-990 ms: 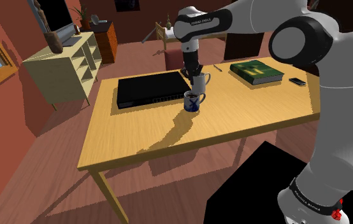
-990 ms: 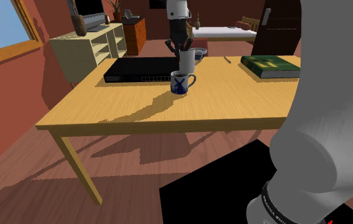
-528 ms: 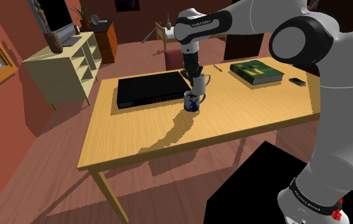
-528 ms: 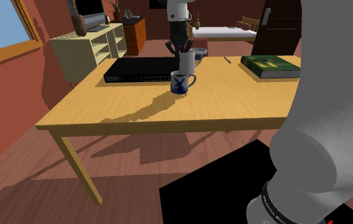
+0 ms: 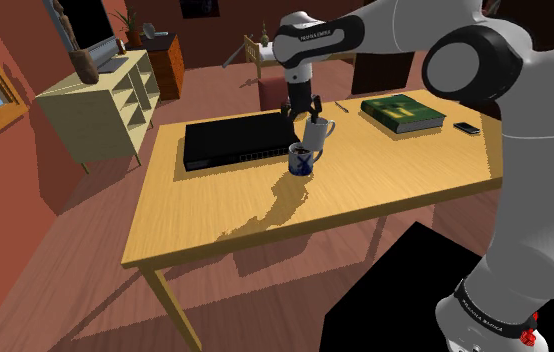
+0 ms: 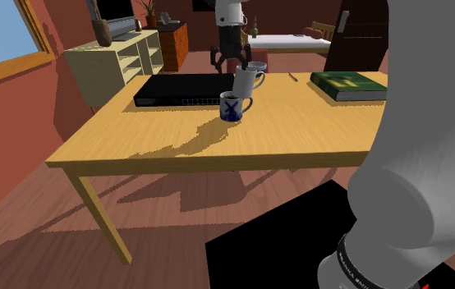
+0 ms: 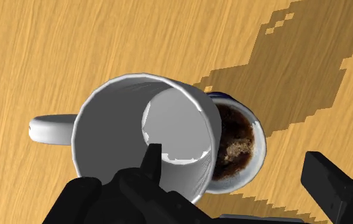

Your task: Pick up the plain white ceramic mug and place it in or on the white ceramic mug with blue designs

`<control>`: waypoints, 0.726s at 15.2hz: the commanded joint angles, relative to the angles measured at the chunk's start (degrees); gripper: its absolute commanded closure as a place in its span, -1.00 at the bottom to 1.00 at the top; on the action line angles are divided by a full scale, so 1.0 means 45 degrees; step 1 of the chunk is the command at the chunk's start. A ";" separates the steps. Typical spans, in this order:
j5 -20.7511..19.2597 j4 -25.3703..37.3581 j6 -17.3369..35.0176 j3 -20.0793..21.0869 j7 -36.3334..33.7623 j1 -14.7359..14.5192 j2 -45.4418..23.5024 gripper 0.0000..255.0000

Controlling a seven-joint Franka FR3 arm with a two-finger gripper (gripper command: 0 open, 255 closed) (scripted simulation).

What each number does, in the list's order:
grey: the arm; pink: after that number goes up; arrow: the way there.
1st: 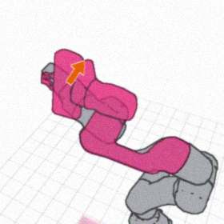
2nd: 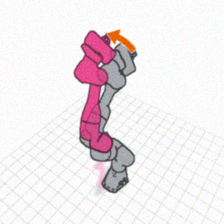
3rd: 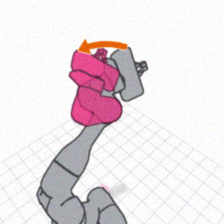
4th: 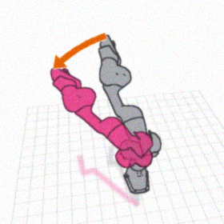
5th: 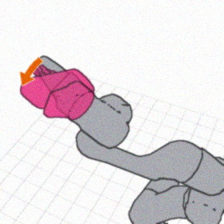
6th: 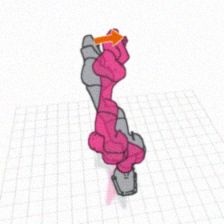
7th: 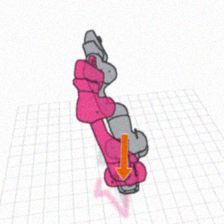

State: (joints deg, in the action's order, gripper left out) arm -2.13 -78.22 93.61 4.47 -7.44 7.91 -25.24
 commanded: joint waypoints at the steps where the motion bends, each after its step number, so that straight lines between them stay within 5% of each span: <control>1: -0.0012 0.1029 -0.0781 -0.0001 0.0010 -0.0026 -0.0250 -1.00; 3: -0.0030 0.2286 -0.1716 -0.0001 0.0013 -0.0067 -0.0573 -1.00; 11: -0.0030 0.2281 -0.1712 -0.0001 0.0014 -0.0067 -0.0571 -1.00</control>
